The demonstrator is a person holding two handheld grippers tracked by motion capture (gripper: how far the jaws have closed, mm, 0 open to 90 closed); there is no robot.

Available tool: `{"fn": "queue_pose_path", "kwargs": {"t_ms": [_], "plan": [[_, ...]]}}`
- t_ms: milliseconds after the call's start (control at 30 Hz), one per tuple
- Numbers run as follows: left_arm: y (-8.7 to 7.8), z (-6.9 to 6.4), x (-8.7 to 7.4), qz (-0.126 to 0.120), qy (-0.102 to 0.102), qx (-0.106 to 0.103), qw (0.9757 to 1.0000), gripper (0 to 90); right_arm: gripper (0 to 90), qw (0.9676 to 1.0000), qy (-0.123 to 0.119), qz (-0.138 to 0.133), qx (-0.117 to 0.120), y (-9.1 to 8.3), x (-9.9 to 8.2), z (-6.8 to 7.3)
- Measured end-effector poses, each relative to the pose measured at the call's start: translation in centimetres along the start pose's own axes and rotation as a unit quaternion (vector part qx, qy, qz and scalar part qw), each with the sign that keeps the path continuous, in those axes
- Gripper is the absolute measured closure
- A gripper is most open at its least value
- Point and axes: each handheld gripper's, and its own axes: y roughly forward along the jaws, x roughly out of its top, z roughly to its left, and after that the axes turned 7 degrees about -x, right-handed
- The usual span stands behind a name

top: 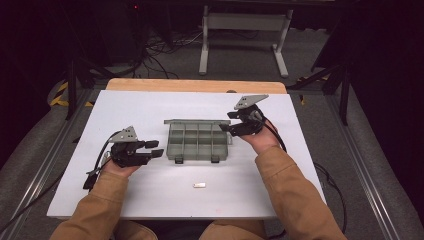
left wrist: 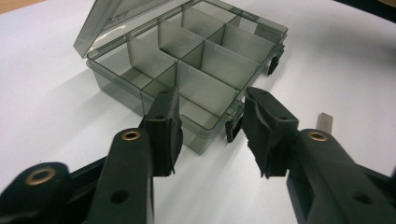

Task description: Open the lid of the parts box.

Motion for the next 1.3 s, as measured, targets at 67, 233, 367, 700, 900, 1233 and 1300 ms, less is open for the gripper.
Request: {"fn": "queue_pose_path", "kwargs": {"t_ms": [67,233,367,700,900,1233,1300], "plan": [[-0.2,-0.1,-0.1,0.0,-0.004,0.001,1.0,53.2,45.7,1.0,0.003,-0.005,-0.002,0.0,0.3,-0.3],[-0.5,-0.1,-0.3,-0.005,-0.003,0.001,1.0,49.3,48.1,0.9999,0.009,-0.01,-0.004,0.3,0.9,-0.9],[-0.8,-0.2,-0.3,-0.007,0.0,0.007,1.0,46.6,50.4,0.9998,0.014,-0.012,-0.01,0.7,1.2,-1.6],[-1.1,-0.4,-0.4,-0.011,0.006,0.014,0.9998,40.5,54.1,0.9991,0.029,-0.022,-0.021,1.8,1.8,-3.0],[-1.4,-0.4,-0.6,-0.017,0.009,0.019,0.9996,37.8,54.8,0.9985,0.039,-0.027,-0.029,2.7,1.9,-3.6],[-1.6,-0.4,-0.8,-0.027,0.009,0.028,0.9992,34.3,54.8,0.9977,0.052,-0.025,-0.037,4.0,1.8,-4.5],[-1.7,-0.4,-0.8,-0.029,0.012,0.03,0.9991,33.5,54.8,0.9975,0.055,-0.024,-0.039,4.3,1.7,-4.6]]}}
